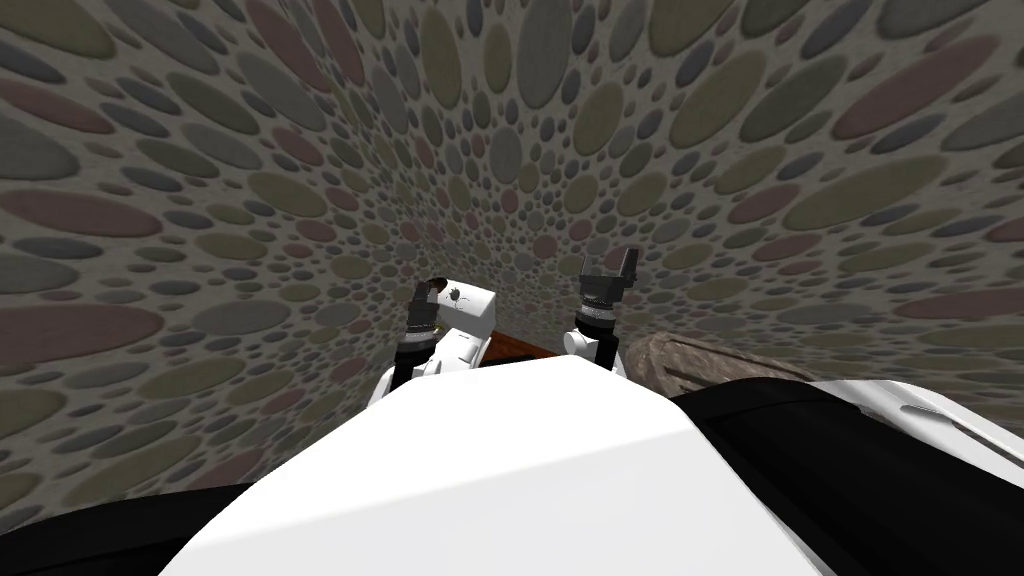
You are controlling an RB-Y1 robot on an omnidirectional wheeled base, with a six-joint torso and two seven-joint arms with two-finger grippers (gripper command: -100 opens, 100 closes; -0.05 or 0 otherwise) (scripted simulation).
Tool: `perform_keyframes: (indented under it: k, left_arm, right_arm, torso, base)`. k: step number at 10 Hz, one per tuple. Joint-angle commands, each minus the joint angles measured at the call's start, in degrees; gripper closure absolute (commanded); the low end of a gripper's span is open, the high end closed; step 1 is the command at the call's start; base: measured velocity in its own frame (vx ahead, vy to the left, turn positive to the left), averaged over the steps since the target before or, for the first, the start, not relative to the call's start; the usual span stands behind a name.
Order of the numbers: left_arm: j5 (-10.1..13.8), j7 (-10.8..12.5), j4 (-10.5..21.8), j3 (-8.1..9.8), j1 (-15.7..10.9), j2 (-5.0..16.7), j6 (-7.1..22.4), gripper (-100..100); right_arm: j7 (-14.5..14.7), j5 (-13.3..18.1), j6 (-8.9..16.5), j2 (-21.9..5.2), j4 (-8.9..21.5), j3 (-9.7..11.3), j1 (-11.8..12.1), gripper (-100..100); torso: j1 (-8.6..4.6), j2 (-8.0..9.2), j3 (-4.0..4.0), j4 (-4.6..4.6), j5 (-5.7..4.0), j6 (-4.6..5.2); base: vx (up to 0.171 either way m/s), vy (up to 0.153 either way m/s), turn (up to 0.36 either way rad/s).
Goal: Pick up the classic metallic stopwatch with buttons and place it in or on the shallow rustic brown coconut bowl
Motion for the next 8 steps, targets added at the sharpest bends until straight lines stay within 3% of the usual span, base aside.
perform_keyframes:
  k: [1, 8]
  left_arm:
    - [-0.9, -0.8, 1.5, -0.36, 0.8, 1.9, 0.7, -100]
    - [-5.0, -4.3, 9.4, -0.90, 5.2, 10.8, 3.7, -100]
  right_arm:
    - [0.0, 0.0, 0.0, 0.0, 0.0, 0.0, 0.0, 0]
    - [0.0, 0.0, 0.0, 0.0, 0.0, 0.0, 0.0, 0]
  torso:
    - [0.00, 0.00, 0.00, 0.00, 0.00, 0.00]
    - [0.03, -0.02, -0.01, 0.00, 0.01, 0.00]
  base:
    - [0.009, 0.016, -0.092]
    - [0.010, 0.018, -0.104]
